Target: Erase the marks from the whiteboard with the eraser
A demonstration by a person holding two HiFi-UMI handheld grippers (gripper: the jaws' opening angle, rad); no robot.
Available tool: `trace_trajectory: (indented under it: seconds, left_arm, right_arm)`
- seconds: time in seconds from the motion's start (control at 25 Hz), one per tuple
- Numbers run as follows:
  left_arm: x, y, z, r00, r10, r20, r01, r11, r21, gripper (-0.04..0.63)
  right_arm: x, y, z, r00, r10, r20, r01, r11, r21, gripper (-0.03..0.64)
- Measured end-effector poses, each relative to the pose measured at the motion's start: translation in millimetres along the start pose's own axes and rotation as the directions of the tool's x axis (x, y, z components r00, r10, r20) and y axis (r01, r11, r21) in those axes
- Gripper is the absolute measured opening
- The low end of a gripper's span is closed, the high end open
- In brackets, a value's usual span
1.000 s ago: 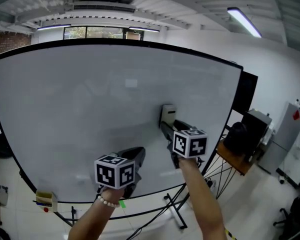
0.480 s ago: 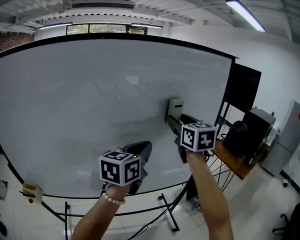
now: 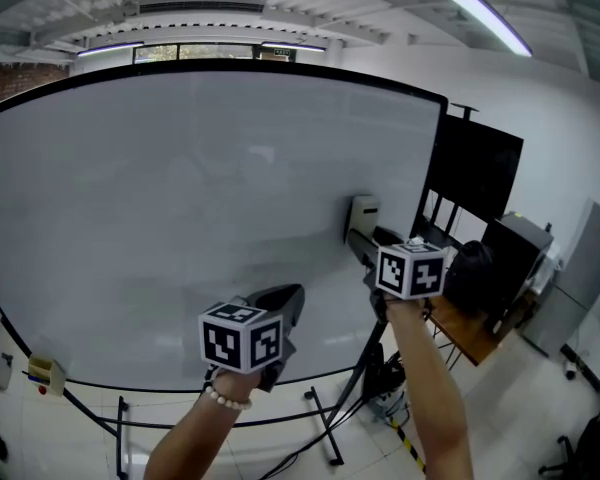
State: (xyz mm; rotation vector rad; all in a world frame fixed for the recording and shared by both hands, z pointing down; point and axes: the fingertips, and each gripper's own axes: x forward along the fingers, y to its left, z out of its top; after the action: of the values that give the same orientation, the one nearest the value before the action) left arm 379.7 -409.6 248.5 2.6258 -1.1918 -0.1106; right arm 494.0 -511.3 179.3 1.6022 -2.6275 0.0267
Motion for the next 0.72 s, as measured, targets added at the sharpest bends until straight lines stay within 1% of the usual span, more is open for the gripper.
trace_trajectory:
  seconds: [0.24, 0.56, 0.72]
  left_arm:
    - [27.2, -13.9, -8.7, 1.0, -0.003, -0.005, 0.003, 1.0, 0.017, -0.012]
    - [54.6, -27.4, -21.0, 0.999, -0.017, -0.036, 0.017, 1.0, 0.015, -0.012]
    - [61.3, -29.4, -27.2, 0.998, -0.02, -0.052, 0.02, 1.0, 0.015, -0.012]
  right_arm:
    - [-10.0, -55.1, -11.8, 1.0, -0.025, -0.016, 0.026, 1.0, 0.009, 0.25]
    - [-19.5, -103.6, -11.8, 0.999, -0.047, -0.016, 0.047, 0.999, 0.004, 0.249]
    - [-23.6, -120.4, -13.6, 0.998, -0.054, -0.012, 0.054, 0.999, 0.006, 0.249]
